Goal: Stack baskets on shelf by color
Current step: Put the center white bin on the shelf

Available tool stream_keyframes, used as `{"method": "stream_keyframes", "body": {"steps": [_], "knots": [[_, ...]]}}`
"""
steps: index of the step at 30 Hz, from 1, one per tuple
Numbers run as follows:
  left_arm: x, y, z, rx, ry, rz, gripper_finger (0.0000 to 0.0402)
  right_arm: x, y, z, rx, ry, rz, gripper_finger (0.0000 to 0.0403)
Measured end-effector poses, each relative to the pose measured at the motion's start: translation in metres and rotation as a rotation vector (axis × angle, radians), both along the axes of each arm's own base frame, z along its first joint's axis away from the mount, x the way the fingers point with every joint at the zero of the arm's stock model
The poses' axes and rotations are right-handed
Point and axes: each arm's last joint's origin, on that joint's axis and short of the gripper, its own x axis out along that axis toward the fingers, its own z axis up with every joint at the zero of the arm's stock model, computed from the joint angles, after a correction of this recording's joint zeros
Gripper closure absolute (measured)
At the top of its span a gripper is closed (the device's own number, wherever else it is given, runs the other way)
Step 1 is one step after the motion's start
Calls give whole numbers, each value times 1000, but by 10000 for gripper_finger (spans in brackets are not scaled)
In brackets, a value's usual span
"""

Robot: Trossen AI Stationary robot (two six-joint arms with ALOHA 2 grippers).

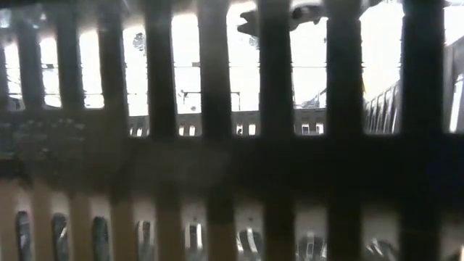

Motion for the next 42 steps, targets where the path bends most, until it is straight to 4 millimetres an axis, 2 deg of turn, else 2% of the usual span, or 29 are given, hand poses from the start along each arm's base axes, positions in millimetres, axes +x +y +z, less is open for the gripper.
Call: {"method": "stream_keyframes", "body": {"steps": [4, 8, 12, 16, 22, 29, 34, 42], "knots": [[-4, 2, -10, 76, 141, 14, 254, 38, 41, -29, -2, -118, 36, 251], [-7, 7, -17, 75, 212, 40, 254, 90, 75, -54, -86, -10, -6, 252], [-10, 11, -15, 46, 193, 71, 254, 128, 89, -66, -170, 229, -50, 247], [-14, 13, -15, 30, 195, 84, 254, 149, 94, -62, -177, 311, -66, 225], [-20, 14, -13, 3, 187, 107, 254, 153, 104, -76, -122, 394, -23, 200], [-26, 16, -14, -3, 204, 132, 254, 146, 111, -92, -115, 513, -2, 208], [-26, 16, -14, -4, 201, 136, 254, 138, 112, -98, -125, 591, 46, 242], [-26, 16, -14, -3, 205, 137, 254, 130, 105, -105, -122, 701, 66, 329]]}}
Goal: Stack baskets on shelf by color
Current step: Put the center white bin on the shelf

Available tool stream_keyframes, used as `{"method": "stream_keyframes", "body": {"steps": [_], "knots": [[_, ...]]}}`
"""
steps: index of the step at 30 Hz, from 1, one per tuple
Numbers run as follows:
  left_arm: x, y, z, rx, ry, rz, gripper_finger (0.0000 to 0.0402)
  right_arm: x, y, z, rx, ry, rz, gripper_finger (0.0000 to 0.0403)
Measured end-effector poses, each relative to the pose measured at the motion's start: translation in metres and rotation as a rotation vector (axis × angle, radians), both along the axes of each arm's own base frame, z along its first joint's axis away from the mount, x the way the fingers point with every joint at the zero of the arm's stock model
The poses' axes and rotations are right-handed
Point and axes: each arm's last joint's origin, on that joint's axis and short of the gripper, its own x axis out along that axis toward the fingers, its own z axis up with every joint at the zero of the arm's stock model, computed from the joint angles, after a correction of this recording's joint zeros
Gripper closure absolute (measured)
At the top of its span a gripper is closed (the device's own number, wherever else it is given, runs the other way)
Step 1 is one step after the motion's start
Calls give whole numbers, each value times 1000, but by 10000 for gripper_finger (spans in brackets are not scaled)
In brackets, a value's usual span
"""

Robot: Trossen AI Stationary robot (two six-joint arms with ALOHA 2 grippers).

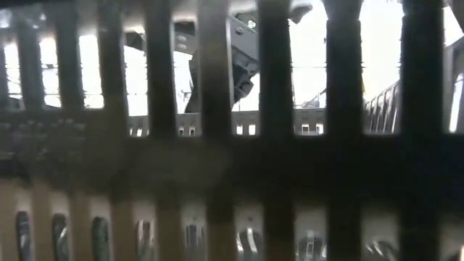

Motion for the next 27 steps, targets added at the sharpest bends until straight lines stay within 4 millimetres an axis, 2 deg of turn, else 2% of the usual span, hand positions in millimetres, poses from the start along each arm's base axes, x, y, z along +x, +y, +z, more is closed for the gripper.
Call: {"method": "stream_keyframes", "body": {"steps": [5, 10, 15, 22, 25, 27], "knots": [[0, 0, 0, -1, -1, 1, 254, -7, -1, 7, -21, 35, 21, 385], [0, 0, -1, 0, 6, 1, 254, -20, -3, 28, -14, 65, 116, 392], [-1, 0, -1, 0, 12, 1, 254, -39, -1, 59, -48, 37, 366, 397], [-2, 0, -2, -6, 22, 7, 254, -68, -6, 106, -284, -96, 769, 399], [-2, 0, -2, -6, 23, 7, 254, -77, -10, 127, -377, -191, 878, 399], [-2, 0, -3, -5, 26, 7, 254, -82, -19, 139, -456, -229, 901, 400]]}}
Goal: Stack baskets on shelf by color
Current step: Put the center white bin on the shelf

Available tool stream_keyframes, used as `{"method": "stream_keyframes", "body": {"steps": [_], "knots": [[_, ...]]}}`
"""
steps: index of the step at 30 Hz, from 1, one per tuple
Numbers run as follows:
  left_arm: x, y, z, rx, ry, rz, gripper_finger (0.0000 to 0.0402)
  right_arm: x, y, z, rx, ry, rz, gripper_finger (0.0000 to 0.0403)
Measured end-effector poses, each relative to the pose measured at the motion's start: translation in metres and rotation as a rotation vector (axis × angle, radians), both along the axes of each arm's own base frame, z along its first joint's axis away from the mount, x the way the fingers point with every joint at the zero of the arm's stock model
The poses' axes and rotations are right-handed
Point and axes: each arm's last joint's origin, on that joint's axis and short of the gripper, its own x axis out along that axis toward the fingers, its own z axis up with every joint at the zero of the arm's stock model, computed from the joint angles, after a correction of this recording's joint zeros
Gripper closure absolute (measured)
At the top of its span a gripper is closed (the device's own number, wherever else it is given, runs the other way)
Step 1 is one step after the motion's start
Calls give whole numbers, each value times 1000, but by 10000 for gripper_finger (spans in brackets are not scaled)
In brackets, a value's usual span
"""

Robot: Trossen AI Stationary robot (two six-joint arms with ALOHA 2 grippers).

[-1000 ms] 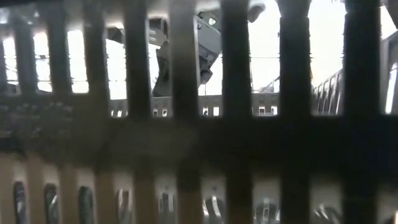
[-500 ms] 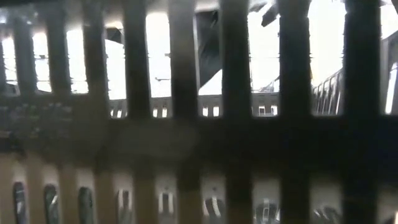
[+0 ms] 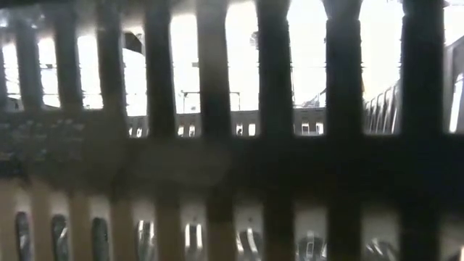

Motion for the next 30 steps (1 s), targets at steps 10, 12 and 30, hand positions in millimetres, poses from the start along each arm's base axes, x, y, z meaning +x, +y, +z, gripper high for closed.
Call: {"method": "stream_keyframes", "body": {"steps": [10, 12, 30], "knots": [[0, 1, 0, 14, 0, 20, 254, 6, -90, 9, -149, -75, -100, 401], [-1, 1, 0, 23, -1, 31, 254, 11, -105, 6, -119, -91, -106, 401], [-2, 1, -1, 23, 6, 41, 254, 47, -182, -68, -222, 35, -286, 401]]}}
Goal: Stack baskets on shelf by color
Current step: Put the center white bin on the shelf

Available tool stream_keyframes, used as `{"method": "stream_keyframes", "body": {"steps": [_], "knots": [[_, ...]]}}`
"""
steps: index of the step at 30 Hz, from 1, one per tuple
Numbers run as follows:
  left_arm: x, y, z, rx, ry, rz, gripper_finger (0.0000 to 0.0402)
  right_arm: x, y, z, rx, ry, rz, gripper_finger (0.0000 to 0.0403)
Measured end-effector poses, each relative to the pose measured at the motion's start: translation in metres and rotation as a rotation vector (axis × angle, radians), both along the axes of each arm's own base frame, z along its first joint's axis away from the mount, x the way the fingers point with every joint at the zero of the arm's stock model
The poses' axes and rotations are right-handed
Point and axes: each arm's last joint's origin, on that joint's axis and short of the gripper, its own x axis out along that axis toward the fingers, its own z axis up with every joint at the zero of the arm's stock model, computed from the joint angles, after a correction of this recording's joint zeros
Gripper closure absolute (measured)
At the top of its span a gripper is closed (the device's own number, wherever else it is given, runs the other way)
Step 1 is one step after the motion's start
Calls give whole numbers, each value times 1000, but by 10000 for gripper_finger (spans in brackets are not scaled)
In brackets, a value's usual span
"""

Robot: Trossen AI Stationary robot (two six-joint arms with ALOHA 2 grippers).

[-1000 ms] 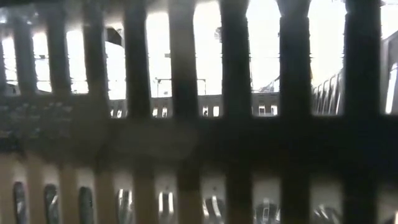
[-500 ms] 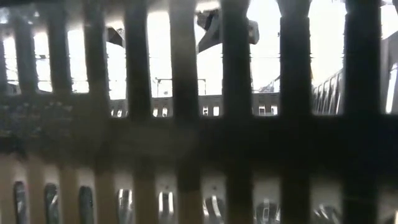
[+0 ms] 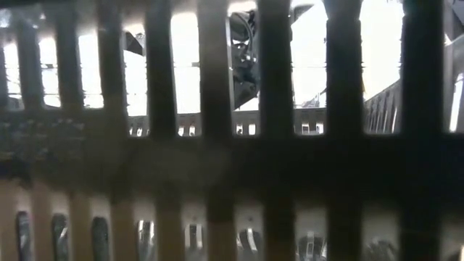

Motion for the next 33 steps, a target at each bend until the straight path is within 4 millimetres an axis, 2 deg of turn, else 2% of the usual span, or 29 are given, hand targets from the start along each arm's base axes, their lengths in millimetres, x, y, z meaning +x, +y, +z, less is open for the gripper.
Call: {"method": "stream_keyframes", "body": {"steps": [5, 12, 24, 27, 33], "knots": [[0, 0, 0, 0, 0, 1, 254, 2, -1, -6, -24, 19, -36, 394], [0, 0, 0, -4, -2, 3, 254, 2, -3, -5, -33, 11, -129, 389], [0, 0, 0, -6, -3, 4, 254, 1, -4, -6, -53, 22, -187, 383], [0, 0, 0, -6, -3, 4, 254, 0, -5, -6, -76, 31, -212, 365], [0, 0, 0, -5, 0, 4, 254, -2, -6, -6, -117, 53, -285, 299]]}}
